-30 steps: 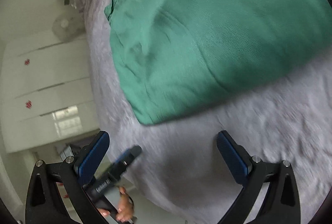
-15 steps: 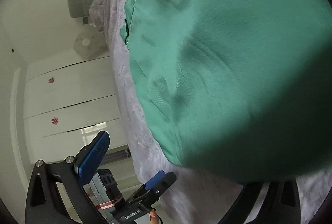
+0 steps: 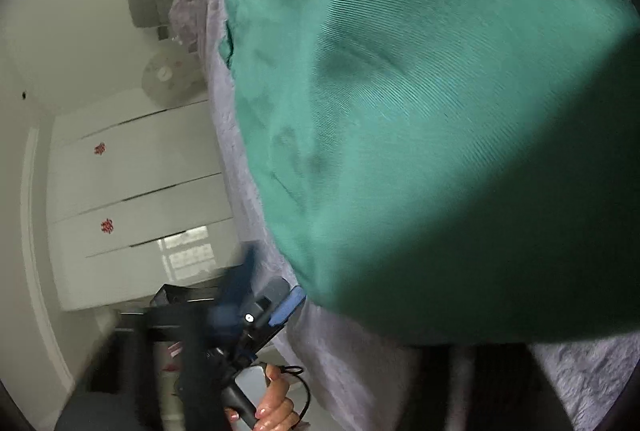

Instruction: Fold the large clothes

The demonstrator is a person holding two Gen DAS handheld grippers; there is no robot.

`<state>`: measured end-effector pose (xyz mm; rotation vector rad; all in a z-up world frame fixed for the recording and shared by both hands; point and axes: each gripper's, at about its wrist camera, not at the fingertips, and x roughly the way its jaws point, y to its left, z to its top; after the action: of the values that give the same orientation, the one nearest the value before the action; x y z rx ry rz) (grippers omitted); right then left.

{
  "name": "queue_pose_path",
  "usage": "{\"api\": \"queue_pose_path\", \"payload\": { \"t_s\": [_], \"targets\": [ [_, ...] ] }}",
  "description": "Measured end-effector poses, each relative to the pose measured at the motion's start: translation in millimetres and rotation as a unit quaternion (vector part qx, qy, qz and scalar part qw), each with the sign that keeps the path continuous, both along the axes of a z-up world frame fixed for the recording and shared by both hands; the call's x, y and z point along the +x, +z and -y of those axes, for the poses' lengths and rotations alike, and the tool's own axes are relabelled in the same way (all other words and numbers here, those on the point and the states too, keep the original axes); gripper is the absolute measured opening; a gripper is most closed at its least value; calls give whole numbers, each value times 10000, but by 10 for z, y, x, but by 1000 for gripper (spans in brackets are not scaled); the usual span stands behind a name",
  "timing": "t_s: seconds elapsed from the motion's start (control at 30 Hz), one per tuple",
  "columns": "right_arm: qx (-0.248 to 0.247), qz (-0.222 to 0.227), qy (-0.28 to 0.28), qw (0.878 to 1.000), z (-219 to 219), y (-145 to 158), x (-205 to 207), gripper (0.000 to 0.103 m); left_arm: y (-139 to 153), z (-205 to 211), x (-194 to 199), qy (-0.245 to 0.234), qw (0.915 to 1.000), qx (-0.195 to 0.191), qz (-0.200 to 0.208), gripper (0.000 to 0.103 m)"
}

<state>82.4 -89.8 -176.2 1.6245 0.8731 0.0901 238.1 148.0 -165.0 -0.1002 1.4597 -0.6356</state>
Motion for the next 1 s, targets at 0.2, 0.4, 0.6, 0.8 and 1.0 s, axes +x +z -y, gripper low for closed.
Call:
{"api": "queue_pose_path", "payload": {
  "t_s": [0.2,0.4,0.6,0.8,1.0],
  "targets": [
    [-393,836,83,9957,210,473,48,11,81,101,250,28,9950,-897,-448,100],
    [-855,1105,377,9895,288,749,56,11,-62,666,582,-519,9683,-2019,-1376,100],
    [-738,793,628,9921,153,600,36,11,-327,1397,517,-1080,9699,-1425,-1652,100],
    [-935,56,1427,9853,255,561,-225,15,-286,1599,426,-1319,9865,-506,-826,49],
    [-2627,-214,1021,9592,1026,1035,-544,16,-57,1572,405,-1202,9912,-515,-213,23]
  ]
}}
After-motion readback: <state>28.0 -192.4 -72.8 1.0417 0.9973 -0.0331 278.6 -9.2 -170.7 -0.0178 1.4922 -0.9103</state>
